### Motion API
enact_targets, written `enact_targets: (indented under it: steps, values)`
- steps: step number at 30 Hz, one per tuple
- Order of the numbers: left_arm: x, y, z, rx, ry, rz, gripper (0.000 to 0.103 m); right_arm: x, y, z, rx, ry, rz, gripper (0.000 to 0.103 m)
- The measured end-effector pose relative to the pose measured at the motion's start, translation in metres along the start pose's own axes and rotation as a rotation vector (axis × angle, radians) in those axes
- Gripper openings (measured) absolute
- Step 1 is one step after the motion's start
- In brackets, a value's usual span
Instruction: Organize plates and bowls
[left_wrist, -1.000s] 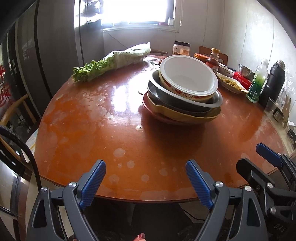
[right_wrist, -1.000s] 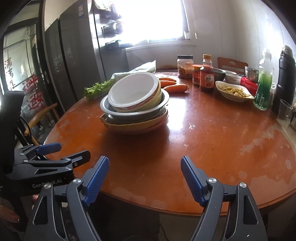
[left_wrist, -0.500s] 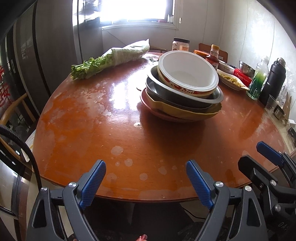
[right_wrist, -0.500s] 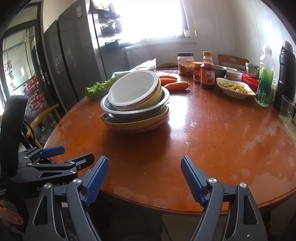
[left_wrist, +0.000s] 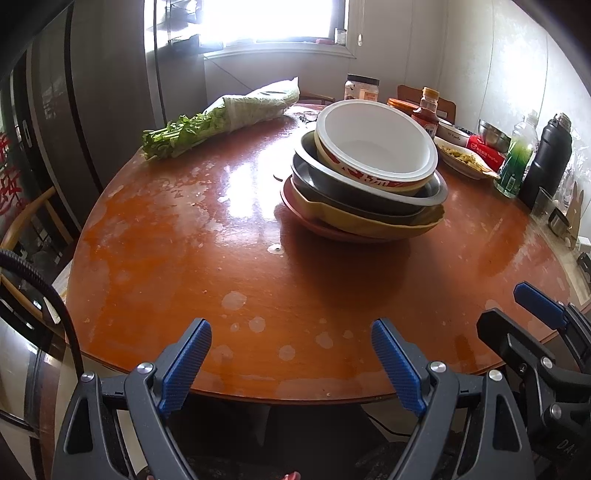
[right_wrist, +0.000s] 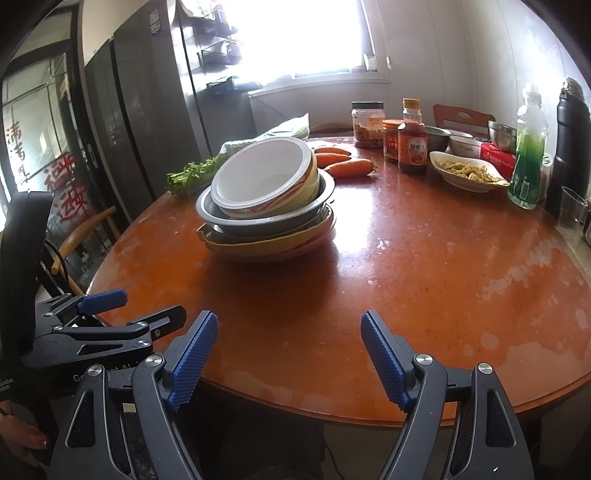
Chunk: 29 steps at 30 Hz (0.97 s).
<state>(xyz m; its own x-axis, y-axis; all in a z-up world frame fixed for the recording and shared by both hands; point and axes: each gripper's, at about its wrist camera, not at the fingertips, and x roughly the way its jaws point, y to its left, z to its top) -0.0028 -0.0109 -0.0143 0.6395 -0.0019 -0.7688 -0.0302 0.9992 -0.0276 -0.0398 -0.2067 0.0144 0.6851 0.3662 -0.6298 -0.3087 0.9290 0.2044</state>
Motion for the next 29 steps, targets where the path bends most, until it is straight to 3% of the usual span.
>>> enact_targets:
  steps: [29]
  values:
    - [0.0017, -0.0006, 0.0021, 0.012, -0.004, 0.029, 0.088, -0.0014, -0.0028, 0.0028, -0.002, -0.004, -0.022, 0.081]
